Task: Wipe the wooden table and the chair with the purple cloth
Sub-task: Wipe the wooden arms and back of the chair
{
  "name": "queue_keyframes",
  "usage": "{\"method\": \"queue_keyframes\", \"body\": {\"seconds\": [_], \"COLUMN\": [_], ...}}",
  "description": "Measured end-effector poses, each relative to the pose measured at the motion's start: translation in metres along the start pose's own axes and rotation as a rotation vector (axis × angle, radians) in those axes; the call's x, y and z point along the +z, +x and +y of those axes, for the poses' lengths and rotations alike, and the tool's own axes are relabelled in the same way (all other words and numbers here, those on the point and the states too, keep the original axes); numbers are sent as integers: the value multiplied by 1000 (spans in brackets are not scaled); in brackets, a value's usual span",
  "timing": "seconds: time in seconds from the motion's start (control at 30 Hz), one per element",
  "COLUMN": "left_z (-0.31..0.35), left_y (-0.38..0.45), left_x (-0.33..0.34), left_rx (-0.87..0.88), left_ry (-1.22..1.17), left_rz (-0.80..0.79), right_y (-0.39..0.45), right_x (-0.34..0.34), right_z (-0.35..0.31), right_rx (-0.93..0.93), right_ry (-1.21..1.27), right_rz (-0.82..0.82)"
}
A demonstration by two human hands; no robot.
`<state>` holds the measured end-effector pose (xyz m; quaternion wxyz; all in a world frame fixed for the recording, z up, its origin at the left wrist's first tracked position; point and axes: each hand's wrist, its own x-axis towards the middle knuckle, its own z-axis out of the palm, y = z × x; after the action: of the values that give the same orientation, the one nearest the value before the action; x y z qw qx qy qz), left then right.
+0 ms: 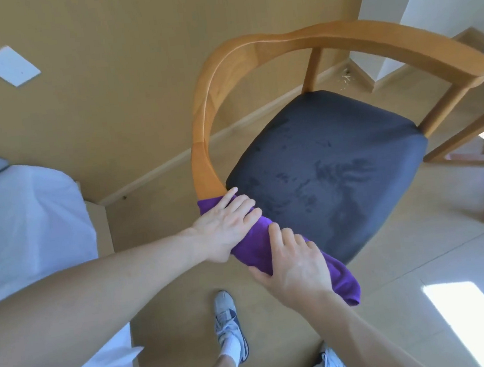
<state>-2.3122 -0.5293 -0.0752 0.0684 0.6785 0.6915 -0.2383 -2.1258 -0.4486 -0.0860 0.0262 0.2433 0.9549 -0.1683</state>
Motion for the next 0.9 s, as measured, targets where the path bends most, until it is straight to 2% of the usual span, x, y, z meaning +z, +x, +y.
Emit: {"method": "queue_keyframes", "body": {"seconds": [0.03,0.27,0.53,0.73,0.9], "left_z": [7,75,89,76,72], "left_y": [-1,-9,-7,-3,-7], "left_x": [-9,-47,-42,-34,-28], "left_rx": [6,-64,-77,2,2], "left_ry": [-3,-126,-69,-61,-86], "left_rz": [0,-155,-75,-21,9], "right_y": [-5,-51,-49,-39,-32], "right_x": [-2,2,-3,-6,-14], "right_z": [8,54,67,58,34], "right_rx": [-19,-79,-36,-56,-20], "right_ry": [-16,-33,259,128,13], "right_rz": [33,-18,-168,-209,-247]}}
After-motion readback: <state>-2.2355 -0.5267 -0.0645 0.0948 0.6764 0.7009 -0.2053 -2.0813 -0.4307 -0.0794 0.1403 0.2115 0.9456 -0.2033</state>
